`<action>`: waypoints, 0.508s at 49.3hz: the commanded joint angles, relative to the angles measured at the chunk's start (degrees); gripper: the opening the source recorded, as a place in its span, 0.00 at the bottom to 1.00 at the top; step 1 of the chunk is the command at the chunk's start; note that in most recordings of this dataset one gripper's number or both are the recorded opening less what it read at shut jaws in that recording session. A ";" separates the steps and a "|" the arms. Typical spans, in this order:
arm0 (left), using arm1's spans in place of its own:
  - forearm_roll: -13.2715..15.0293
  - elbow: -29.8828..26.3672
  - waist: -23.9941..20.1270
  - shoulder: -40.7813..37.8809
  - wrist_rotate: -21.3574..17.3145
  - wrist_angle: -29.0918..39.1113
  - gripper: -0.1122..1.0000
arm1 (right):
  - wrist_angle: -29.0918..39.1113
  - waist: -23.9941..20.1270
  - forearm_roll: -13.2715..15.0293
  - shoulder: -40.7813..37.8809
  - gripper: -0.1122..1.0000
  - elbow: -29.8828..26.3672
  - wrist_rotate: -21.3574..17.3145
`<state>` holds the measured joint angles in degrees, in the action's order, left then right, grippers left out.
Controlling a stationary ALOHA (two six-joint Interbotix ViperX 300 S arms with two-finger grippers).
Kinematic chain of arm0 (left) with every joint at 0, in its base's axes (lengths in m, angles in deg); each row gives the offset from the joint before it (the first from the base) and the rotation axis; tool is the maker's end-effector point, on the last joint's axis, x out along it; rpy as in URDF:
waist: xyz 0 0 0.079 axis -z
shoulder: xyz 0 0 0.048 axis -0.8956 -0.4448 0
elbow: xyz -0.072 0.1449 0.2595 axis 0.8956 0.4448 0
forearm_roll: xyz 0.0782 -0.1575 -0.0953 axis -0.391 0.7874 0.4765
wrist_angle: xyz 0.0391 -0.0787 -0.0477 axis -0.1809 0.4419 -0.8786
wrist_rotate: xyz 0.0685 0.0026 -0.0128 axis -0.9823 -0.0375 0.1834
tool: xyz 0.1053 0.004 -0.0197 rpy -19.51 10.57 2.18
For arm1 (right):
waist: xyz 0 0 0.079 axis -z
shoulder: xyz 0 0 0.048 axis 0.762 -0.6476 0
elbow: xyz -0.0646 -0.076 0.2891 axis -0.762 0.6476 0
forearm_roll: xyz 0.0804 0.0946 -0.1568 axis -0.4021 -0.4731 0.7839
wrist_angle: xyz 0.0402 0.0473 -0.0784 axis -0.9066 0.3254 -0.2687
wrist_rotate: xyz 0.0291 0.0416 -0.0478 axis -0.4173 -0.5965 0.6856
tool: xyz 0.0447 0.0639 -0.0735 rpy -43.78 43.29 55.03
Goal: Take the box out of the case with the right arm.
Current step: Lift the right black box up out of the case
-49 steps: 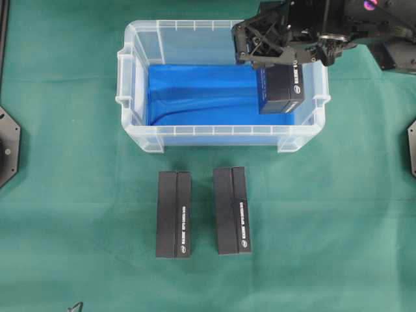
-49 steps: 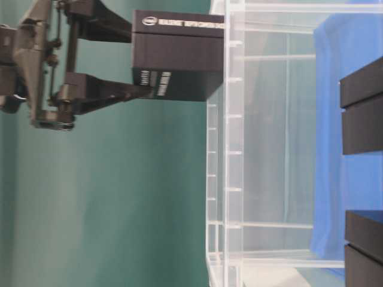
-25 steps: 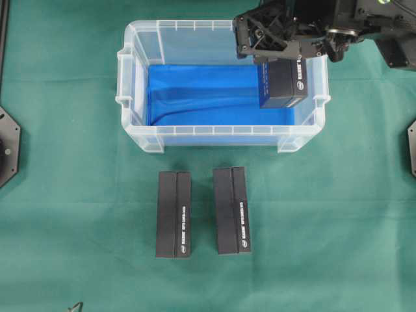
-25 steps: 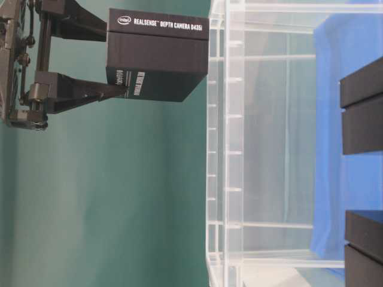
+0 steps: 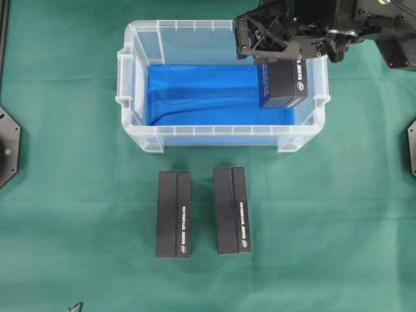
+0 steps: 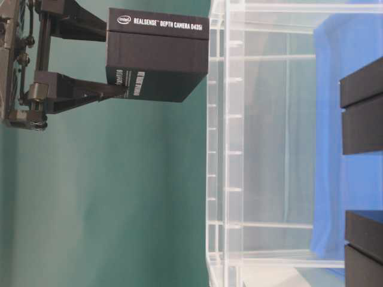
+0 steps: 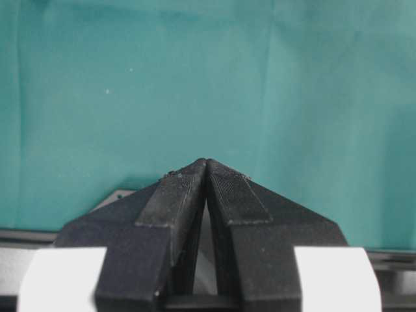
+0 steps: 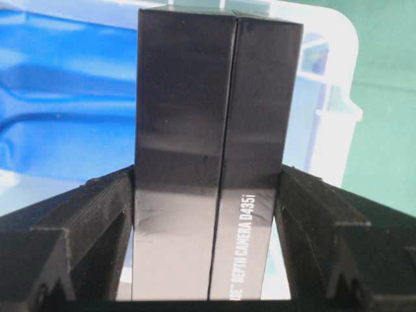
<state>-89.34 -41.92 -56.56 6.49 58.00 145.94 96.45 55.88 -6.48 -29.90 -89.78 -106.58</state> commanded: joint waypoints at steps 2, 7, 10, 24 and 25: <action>-0.09 -0.44 0.09 -0.26 -0.09 -0.26 0.12 | 0.18 -0.26 0.26 2.11 0.69 -1.76 0.09; 0.00 -0.26 0.18 -0.26 0.00 -0.26 0.12 | 0.18 -0.26 0.18 2.02 0.69 -1.67 0.09; 0.00 -0.26 0.18 -0.18 0.00 -0.26 0.12 | 0.18 -0.26 0.09 2.11 0.69 -1.76 0.09; -0.09 -0.09 0.09 -0.18 0.00 -0.26 0.12 | 0.18 -0.26 0.00 2.02 0.69 -1.67 0.09; 0.00 -0.09 0.18 -0.26 0.00 -0.26 0.12 | 0.18 -0.26 0.09 2.02 0.69 -1.67 0.09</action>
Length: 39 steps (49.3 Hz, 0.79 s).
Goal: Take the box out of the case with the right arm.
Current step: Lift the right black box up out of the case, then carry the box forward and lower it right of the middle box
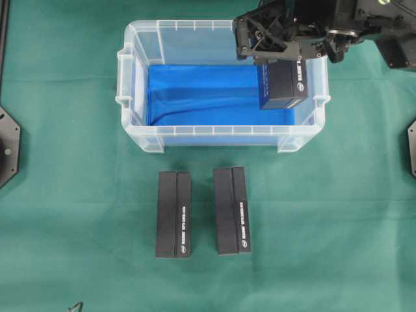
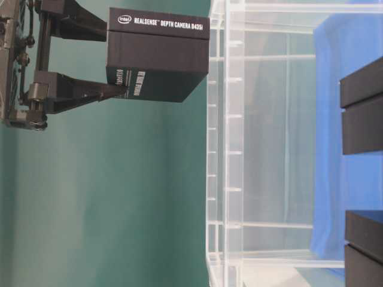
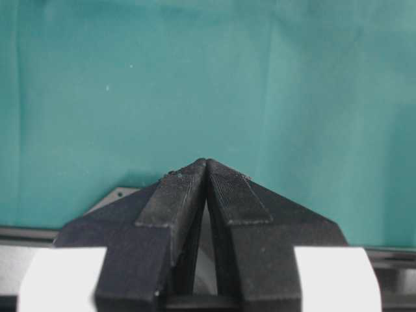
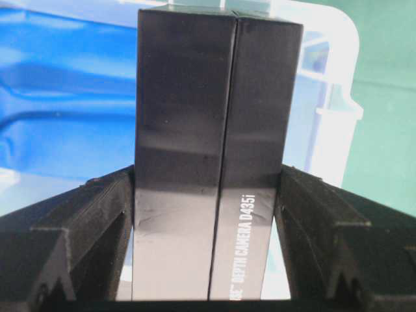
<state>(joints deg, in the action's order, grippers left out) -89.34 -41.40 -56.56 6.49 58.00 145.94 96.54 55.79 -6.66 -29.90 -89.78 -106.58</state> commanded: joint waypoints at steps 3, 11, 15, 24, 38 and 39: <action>-0.09 -0.62 0.09 -0.18 0.00 -0.26 0.12 | 0.09 -0.18 0.26 2.02 0.69 -1.76 0.09; 0.00 -0.62 0.18 -0.26 0.00 -0.26 0.12 | 0.09 -0.26 0.18 2.02 0.69 -1.67 0.09; -0.09 -0.62 0.18 -0.18 -0.09 -0.26 0.12 | 0.09 -0.18 0.18 2.02 0.69 -1.67 0.09; 0.00 -0.62 0.18 -0.26 -0.09 -0.26 0.12 | 0.18 -0.26 0.18 2.11 0.69 -1.76 0.00; 0.00 -0.62 0.18 -0.18 -0.09 -0.26 0.12 | 0.79 -1.05 0.09 2.11 0.69 -1.76 -0.26; 0.00 -0.62 0.09 -0.26 -0.09 -0.26 0.12 | 0.79 -1.23 0.09 2.11 0.69 -1.76 -0.35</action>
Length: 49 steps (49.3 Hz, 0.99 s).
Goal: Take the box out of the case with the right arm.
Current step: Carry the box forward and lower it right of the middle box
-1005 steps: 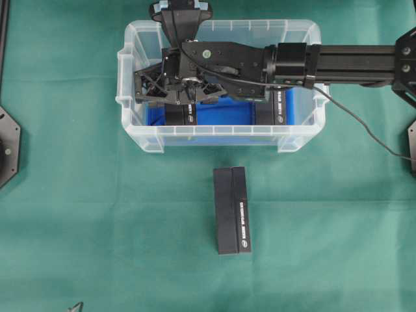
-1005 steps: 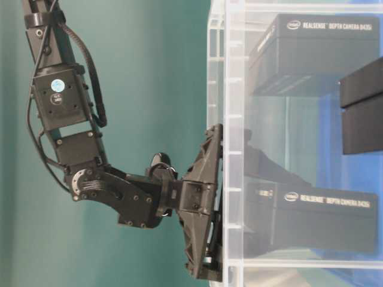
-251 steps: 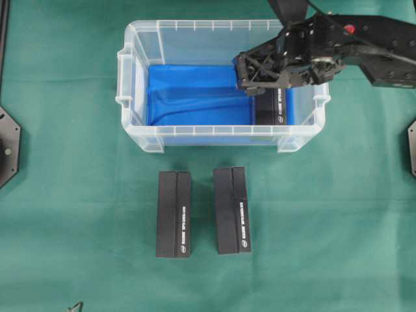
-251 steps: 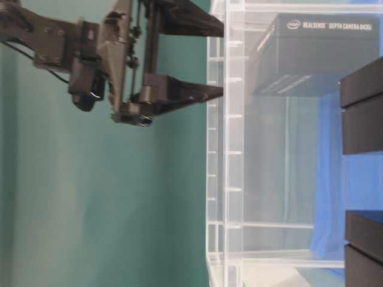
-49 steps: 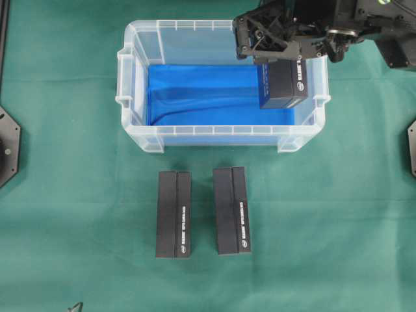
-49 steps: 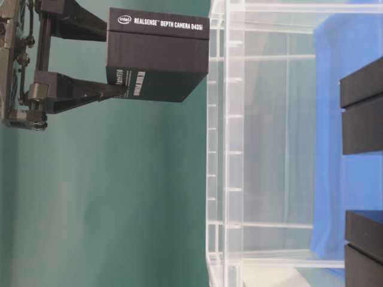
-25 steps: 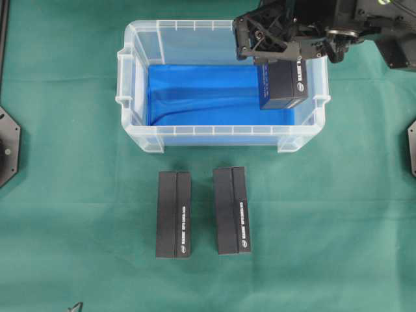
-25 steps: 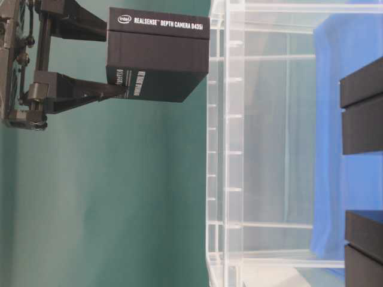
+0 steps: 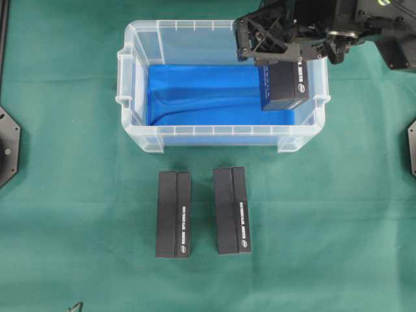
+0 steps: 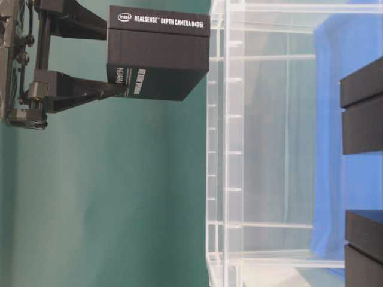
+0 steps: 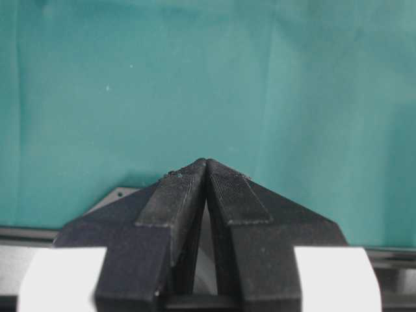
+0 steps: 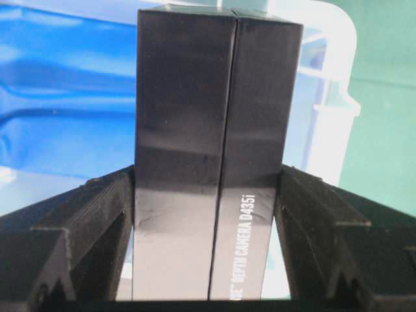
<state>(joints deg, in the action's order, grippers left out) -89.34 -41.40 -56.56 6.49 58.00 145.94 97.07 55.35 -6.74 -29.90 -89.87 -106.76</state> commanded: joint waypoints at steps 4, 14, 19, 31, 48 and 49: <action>-0.09 -0.62 0.09 -0.18 -0.09 -0.26 0.12 | 0.79 -1.76 0.00 2.11 0.69 -1.85 -0.44; -0.09 -0.62 0.18 -0.18 -0.09 -0.26 0.12 | 3.78 -5.54 -0.53 2.11 0.69 -2.99 -3.16; -0.09 -0.62 0.09 -0.18 -0.09 -0.18 0.12 | 6.06 -8.53 -0.44 2.11 0.69 -3.16 -5.63; -0.09 -0.62 0.18 -0.26 0.00 -0.26 0.12 | 7.82 -16.96 -0.53 2.11 0.69 -3.25 -13.36; 0.00 -0.62 0.09 -0.26 0.00 -0.18 0.12 | 7.91 -27.77 -0.53 1.76 0.69 -3.16 -24.52; 0.00 -0.62 0.09 -0.26 0.00 -0.18 0.12 | 7.91 -28.30 -0.53 1.67 0.69 -3.16 -25.14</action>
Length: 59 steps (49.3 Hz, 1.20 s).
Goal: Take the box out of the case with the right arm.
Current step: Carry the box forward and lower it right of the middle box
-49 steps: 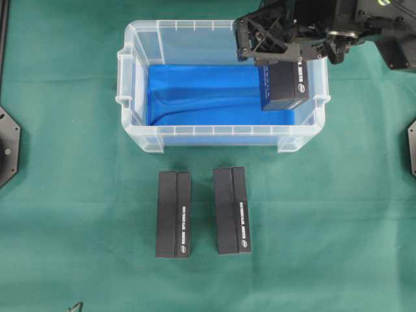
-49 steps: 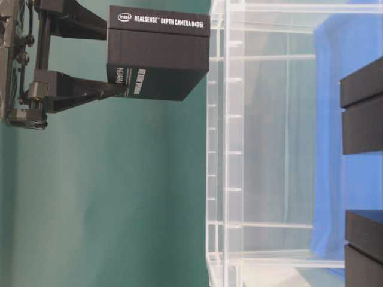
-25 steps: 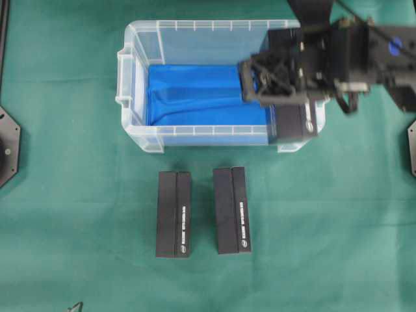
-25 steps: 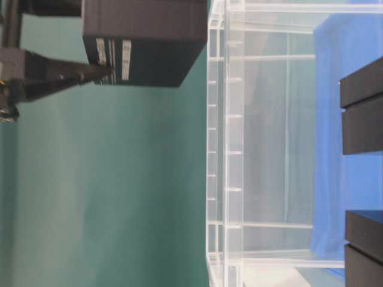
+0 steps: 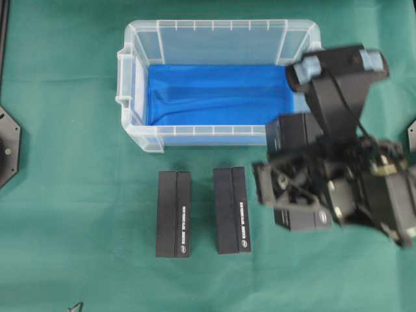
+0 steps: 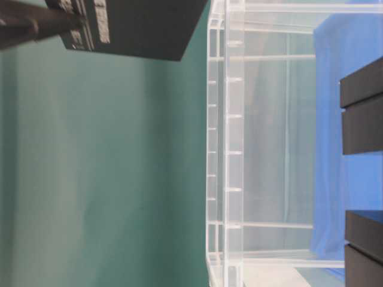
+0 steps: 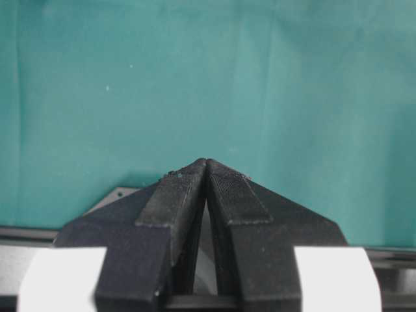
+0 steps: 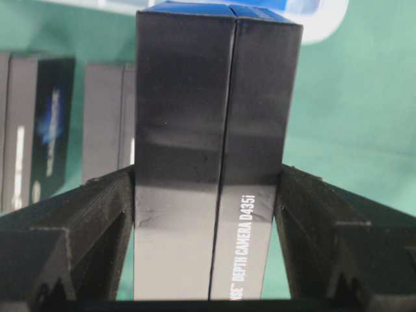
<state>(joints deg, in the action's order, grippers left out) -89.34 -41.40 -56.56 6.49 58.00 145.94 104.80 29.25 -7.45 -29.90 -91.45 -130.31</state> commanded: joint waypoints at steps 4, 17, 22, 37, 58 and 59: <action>0.00 -0.62 0.09 -0.35 0.00 -0.26 0.12 | 0.26 -4.22 -0.18 1.67 0.69 -1.58 -3.87; 0.00 -0.62 0.09 -0.70 0.00 -0.26 0.12 | 1.32 -6.06 -0.97 1.58 0.69 -1.58 -6.24; 0.00 -0.62 0.09 -0.70 0.09 -0.26 0.12 | 1.32 -6.06 -0.88 1.49 0.69 -1.58 -6.24; 0.00 -0.62 0.18 -0.70 0.09 -0.26 0.12 | 1.32 -5.98 -0.79 0.62 0.69 -1.23 -6.59; 0.00 -0.62 0.18 -0.79 0.00 -0.35 0.12 | -3.69 -5.19 -2.81 -4.75 0.69 2.55 -8.88; 0.00 -0.62 0.18 -0.79 0.00 -0.35 0.12 | -4.31 -5.19 -2.90 -5.01 0.69 2.99 -9.14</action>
<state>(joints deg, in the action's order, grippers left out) -89.34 -41.40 -56.56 6.05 58.00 145.86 102.25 23.71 -10.08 -35.17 -88.81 -138.84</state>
